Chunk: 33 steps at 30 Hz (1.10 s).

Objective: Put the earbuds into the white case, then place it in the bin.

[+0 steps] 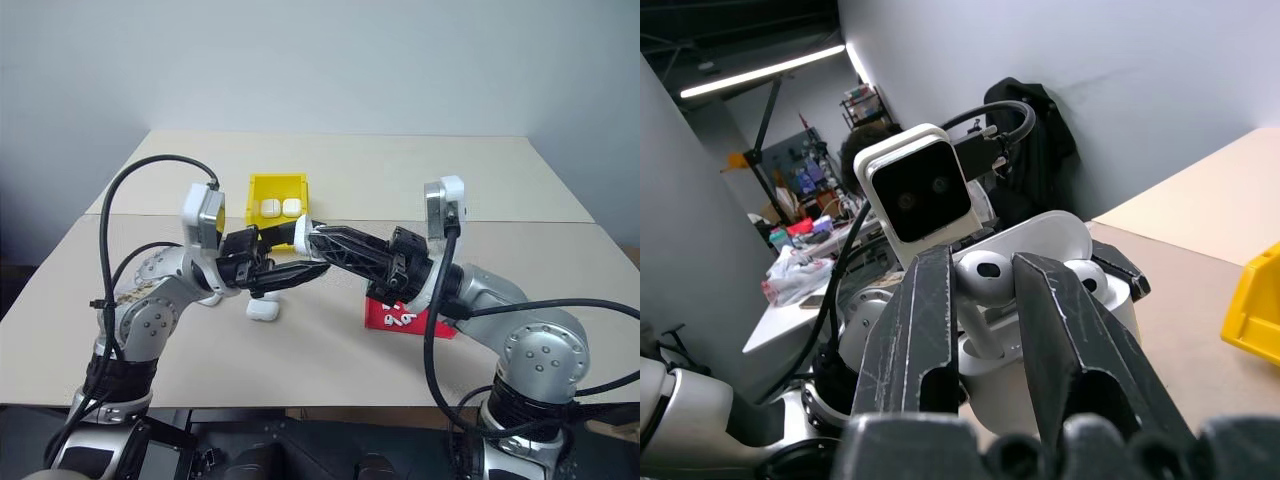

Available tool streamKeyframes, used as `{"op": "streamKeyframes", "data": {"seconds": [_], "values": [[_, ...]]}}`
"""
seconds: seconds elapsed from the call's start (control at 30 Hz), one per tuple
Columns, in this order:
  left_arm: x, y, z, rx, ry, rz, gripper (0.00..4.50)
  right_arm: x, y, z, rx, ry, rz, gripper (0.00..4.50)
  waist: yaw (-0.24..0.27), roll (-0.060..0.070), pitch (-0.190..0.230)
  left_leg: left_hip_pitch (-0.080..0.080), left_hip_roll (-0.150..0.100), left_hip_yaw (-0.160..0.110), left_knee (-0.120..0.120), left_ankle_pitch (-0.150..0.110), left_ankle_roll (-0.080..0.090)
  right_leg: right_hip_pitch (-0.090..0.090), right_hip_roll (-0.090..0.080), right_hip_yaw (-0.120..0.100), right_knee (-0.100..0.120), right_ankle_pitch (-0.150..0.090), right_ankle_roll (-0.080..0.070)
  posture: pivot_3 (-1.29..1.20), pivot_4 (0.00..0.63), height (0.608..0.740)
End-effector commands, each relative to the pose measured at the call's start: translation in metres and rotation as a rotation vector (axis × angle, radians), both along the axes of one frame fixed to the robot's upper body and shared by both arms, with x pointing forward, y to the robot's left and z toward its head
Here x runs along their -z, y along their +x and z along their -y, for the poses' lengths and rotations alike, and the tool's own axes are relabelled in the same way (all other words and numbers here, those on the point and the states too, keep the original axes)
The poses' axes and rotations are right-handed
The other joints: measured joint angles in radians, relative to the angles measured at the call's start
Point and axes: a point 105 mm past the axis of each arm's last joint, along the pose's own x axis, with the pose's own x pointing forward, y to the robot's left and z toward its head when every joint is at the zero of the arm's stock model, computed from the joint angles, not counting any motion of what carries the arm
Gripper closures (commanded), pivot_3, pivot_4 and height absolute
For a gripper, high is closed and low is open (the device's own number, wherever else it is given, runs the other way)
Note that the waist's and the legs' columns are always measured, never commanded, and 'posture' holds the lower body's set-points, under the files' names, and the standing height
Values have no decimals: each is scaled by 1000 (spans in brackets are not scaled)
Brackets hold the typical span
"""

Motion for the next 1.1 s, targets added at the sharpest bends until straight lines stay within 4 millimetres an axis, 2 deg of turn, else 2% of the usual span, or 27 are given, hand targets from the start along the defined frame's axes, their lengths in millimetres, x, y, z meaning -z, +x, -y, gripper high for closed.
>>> {"op": "streamKeyframes", "data": {"seconds": [0.03,0.1,0.33,0.47,0.57,0.67,0.87,1.0,1.1], "values": [[-13,-8,1,11,-32,71,1713,3,-7,-2,-23,-47,38,2179,0,0,0,0,0,0,0,0,0,0,0,0,0,0,0,0,150,740],[-12,-7,0,4,-31,69,1713,2,-9,1,-25,-60,57,1537,0,0,0,0,0,0,0,0,0,0,0,0,0,0,0,0,150,740],[2,3,0,-38,-5,33,1713,-21,-13,24,3,-79,152,1537,1,0,0,0,0,0,0,0,0,0,0,0,-1,0,0,0,150,740],[16,13,4,-63,25,3,1713,-43,-5,27,44,-189,238,2443,0,0,0,0,0,0,1,0,0,0,0,0,0,0,0,0,150,740],[20,17,9,-62,34,7,1713,-53,7,16,67,-349,285,3482,-1,0,0,0,0,0,0,0,1,0,0,0,-1,0,0,0,150,740],[19,22,16,-69,37,26,1713,-55,15,-2,41,-521,342,4466,-1,0,0,0,0,1,-1,0,1,-2,0,1,-1,0,0,0,150,740],[13,26,27,-75,28,76,1713,-44,28,-28,-36,-813,422,4466,2,0,0,-3,0,1,-1,0,1,-3,0,1,-1,0,0,0,150,740],[11,25,26,-85,15,89,1713,-29,36,-27,-35,-936,472,4466,4,0,0,-3,0,1,0,0,1,-3,-1,0,-1,0,0,0,150,740],[8,23,21,-102,1,98,1713,-25,45,-17,0,-962,464,4466,4,0,0,-3,0,1,0,0,1,-3,-1,0,-1,0,0,0,150,740]]}}
